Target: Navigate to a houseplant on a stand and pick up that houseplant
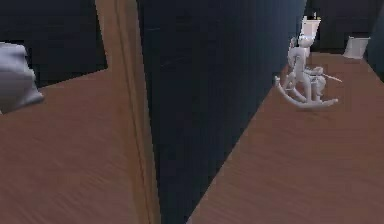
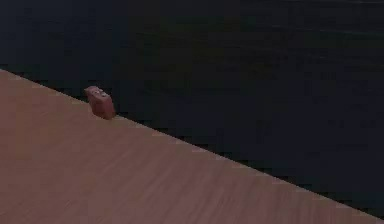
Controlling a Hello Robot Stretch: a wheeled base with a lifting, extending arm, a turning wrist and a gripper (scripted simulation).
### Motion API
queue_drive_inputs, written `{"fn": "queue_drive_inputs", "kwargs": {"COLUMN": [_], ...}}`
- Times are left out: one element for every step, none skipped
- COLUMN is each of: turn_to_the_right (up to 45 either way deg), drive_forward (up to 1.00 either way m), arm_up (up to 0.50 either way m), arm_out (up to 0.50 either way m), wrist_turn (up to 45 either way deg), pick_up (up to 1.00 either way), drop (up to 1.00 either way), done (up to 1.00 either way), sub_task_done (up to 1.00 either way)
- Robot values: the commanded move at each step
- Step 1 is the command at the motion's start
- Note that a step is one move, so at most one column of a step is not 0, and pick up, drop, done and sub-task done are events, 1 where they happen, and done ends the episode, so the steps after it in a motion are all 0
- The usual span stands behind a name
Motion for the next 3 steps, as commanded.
{"fn": "queue_drive_inputs", "kwargs": {"turn_to_the_right": [-39.0,-3.0,0.0], "drive_forward": [0.0,0.0,0.9], "arm_up": [0.0,0.0,0.0], "arm_out": [0.0,0.0,0.0], "wrist_turn": [0.0,0.0,0.0], "pick_up": [0.0,0.0,0.0], "drop": [0.0,0.0,0.0], "done": [0.0,0.0,0.0], "sub_task_done": [0.0,0.0,0.0]}}
